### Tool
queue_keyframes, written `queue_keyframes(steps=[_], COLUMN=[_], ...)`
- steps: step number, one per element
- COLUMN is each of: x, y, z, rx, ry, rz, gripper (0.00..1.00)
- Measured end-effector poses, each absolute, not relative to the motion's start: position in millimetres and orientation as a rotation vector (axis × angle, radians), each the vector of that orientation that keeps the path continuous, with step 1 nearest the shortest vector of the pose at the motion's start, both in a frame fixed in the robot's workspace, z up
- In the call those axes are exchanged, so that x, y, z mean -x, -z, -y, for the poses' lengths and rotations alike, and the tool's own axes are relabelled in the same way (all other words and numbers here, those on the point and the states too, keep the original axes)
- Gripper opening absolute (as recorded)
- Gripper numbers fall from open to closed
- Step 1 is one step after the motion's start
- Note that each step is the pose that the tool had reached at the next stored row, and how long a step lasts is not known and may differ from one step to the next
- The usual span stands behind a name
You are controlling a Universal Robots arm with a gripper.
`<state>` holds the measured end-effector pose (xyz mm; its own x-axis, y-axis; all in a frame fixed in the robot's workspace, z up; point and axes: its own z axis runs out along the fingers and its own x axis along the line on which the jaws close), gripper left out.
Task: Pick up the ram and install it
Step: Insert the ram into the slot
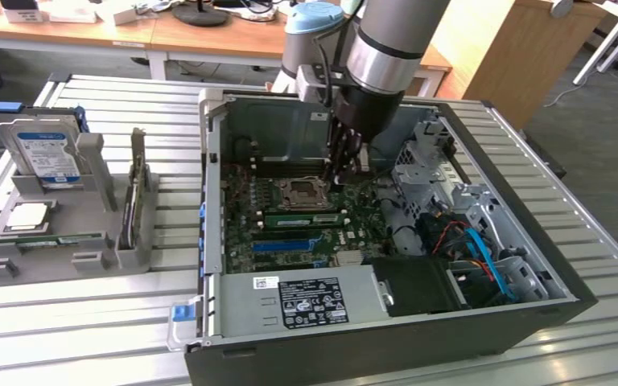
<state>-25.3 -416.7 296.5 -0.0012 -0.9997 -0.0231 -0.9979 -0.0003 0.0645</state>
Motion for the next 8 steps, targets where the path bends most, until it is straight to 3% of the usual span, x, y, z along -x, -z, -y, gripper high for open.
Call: queue_keyframes(steps=[8], x=[25.3], y=[-298.3], z=[416.7], rx=[-2.2], ry=[0.096], rz=[2.201], gripper=[0.31])
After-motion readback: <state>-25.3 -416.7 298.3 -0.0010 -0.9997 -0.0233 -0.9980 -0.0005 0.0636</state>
